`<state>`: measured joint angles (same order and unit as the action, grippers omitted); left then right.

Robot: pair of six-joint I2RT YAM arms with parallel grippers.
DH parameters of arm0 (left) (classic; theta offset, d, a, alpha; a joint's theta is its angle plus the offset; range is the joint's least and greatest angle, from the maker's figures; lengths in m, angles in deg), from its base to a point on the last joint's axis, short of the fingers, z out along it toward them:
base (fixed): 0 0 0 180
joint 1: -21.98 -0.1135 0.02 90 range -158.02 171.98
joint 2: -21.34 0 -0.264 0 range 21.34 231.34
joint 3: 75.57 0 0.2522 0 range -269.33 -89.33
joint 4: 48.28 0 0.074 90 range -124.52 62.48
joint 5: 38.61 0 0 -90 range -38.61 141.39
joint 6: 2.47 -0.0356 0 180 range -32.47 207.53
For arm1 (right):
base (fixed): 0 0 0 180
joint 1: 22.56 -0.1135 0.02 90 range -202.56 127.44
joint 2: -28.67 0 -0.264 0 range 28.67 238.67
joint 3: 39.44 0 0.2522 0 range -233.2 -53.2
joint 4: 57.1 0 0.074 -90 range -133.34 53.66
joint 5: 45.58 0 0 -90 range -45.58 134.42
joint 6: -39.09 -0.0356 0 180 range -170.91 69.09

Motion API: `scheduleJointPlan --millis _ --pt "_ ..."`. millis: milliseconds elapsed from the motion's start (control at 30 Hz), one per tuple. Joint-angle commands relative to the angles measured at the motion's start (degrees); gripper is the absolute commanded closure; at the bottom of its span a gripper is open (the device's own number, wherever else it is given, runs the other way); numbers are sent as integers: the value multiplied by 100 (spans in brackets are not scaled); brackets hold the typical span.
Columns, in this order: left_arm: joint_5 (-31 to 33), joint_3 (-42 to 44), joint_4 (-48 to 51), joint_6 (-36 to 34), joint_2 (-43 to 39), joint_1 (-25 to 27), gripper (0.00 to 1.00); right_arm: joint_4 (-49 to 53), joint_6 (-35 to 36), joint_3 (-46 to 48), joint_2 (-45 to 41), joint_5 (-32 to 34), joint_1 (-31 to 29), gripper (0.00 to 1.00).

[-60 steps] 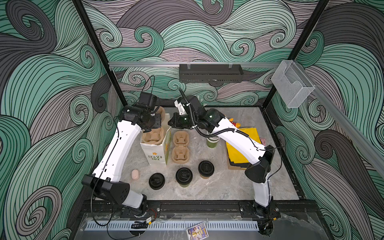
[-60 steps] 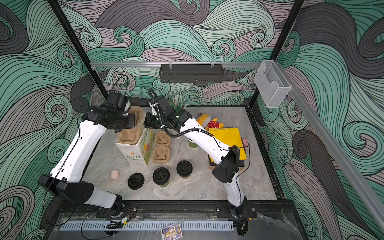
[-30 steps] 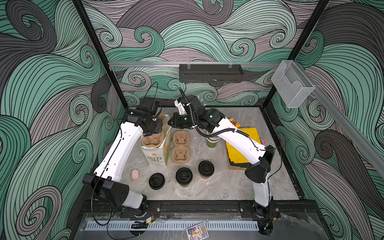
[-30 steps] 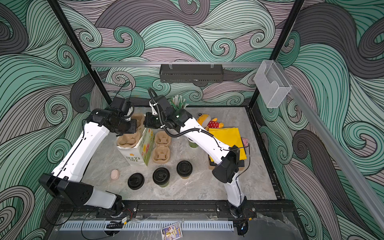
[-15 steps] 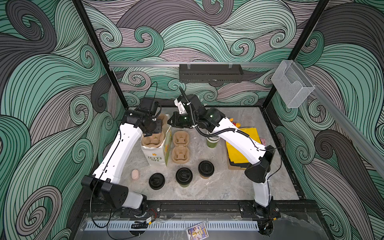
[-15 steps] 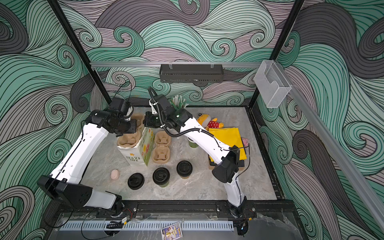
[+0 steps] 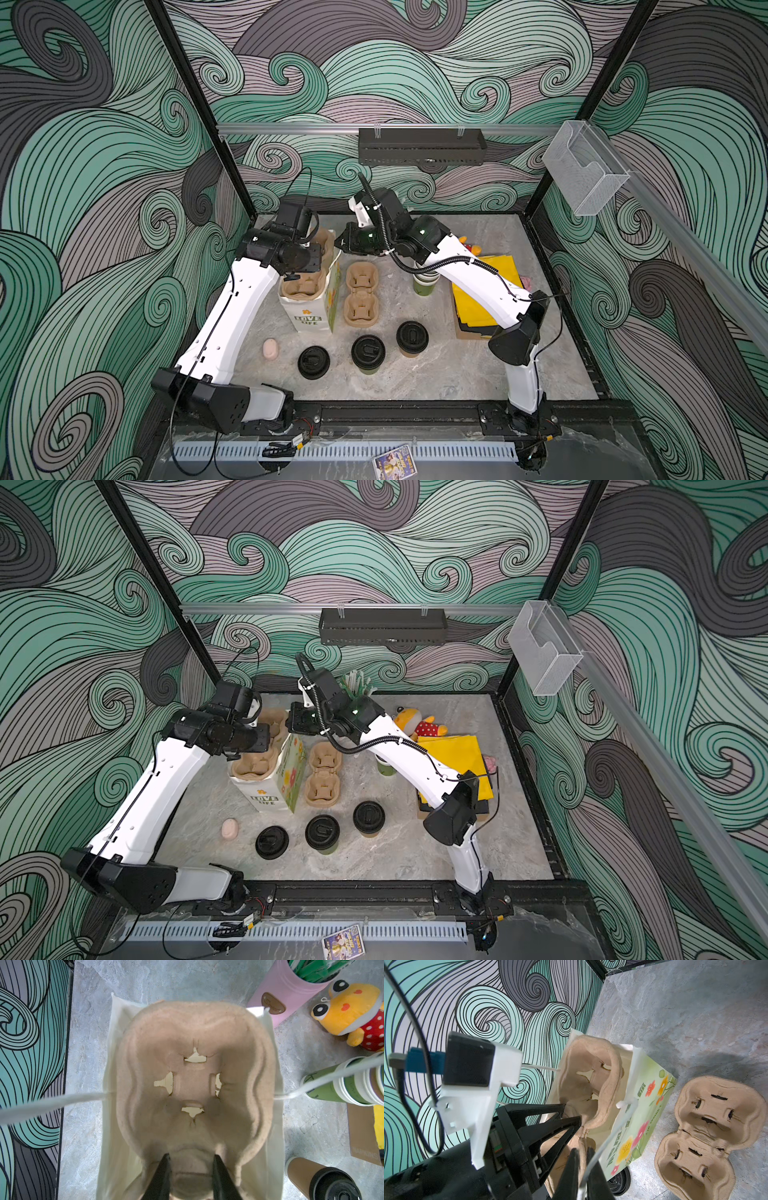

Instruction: Pack the takeout coffee

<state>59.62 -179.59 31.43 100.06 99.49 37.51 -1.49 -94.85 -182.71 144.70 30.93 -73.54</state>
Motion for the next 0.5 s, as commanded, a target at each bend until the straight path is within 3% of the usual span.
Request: scheduleJointPlan --millis 0,200,300,467 --pt "-37 33 173 -88 91 22 94 57 -71 -144 122 128 -17 88" --pt "94 83 177 -62 106 22 95 82 -71 -160 122 145 -17 85" --pt "65 99 35 -45 23 28 95 126 24 -173 89 153 17 59" --pt "47 104 -105 -107 -41 29 95 460 644 -205 -189 102 364 43"
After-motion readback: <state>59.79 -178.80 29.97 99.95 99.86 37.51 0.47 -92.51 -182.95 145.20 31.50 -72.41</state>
